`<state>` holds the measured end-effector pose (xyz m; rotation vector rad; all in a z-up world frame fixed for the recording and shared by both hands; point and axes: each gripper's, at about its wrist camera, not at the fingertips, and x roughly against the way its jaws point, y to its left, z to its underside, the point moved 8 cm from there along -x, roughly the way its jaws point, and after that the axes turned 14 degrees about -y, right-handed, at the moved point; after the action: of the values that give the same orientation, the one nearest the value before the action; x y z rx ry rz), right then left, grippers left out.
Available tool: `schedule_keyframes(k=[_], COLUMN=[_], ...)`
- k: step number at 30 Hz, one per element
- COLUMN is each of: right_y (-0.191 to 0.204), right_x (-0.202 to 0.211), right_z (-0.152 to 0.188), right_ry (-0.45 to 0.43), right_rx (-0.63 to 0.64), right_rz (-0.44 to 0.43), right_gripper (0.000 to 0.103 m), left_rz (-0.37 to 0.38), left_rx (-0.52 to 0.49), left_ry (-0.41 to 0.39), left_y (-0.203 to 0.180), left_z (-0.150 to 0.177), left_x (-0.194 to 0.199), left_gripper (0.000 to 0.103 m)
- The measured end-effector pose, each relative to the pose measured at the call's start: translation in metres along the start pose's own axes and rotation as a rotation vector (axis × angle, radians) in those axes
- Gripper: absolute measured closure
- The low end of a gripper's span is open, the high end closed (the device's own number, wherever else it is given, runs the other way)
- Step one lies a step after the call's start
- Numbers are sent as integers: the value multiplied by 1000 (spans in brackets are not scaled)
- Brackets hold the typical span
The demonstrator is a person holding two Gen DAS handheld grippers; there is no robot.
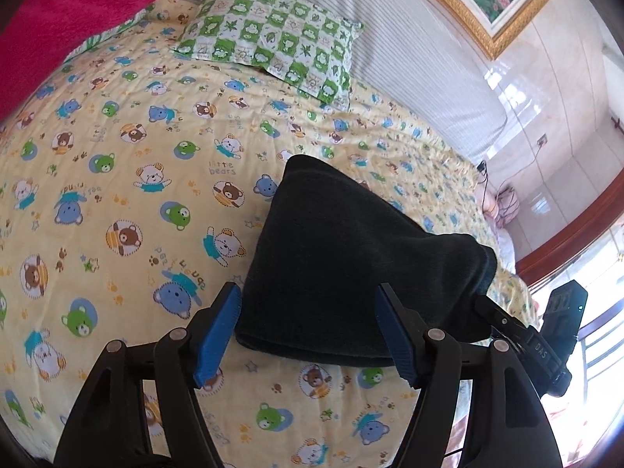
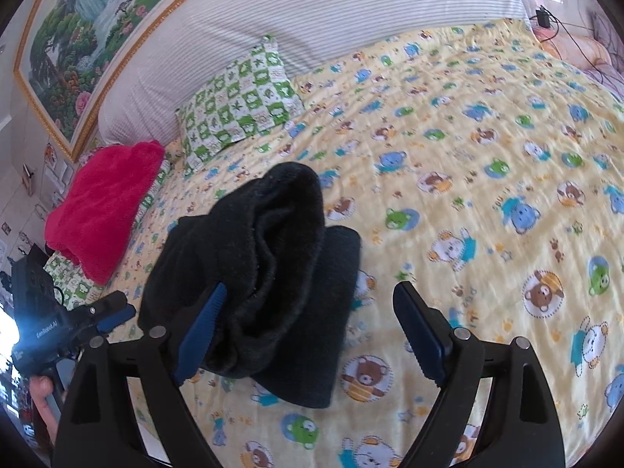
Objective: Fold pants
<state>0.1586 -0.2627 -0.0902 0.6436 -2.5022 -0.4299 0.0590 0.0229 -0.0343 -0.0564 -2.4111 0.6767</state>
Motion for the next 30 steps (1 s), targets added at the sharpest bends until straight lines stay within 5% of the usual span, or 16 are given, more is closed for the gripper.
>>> schedule_keyframes(k=[19,25,30], right_y=[4,7,4], right_x=[-11,-22,-22], right_z=[16,25,25], right_ry=[36,68,68], right_rx=[-84,-148,-187], right_rz=[-149,-228,-262], right_gripper=[15,24,29], left_rz=[2,49,62], left_rx=[-20,-3,-11], left_ry=[95,165,153], left_y=[14,3,-3], left_z=[-6,7,12], left_x=[-60,-80,-82], left_gripper=[27,27,45])
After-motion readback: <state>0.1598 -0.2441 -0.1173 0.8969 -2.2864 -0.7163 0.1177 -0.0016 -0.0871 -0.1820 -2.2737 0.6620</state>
